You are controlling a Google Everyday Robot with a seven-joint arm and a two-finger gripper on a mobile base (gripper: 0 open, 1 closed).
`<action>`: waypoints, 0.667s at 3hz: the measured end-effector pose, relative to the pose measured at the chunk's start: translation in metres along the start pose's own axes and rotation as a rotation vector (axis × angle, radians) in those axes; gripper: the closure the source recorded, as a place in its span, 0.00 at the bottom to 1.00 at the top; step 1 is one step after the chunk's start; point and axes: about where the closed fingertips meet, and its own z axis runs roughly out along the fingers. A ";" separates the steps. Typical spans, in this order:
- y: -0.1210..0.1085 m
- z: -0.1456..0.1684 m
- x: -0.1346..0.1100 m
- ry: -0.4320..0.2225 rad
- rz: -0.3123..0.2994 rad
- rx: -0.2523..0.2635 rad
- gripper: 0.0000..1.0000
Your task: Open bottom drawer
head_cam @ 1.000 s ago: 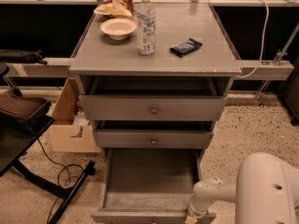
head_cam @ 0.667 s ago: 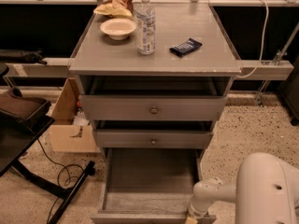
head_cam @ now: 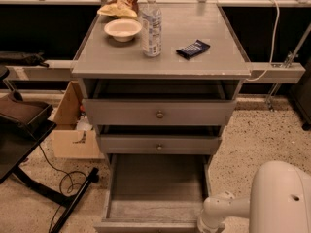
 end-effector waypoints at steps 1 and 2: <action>0.035 0.008 0.015 0.020 0.021 -0.034 0.14; 0.035 0.004 0.014 0.020 0.022 -0.035 0.37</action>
Offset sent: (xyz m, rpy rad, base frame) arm -0.1171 0.0115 0.0132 -0.0481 0.1301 -0.0253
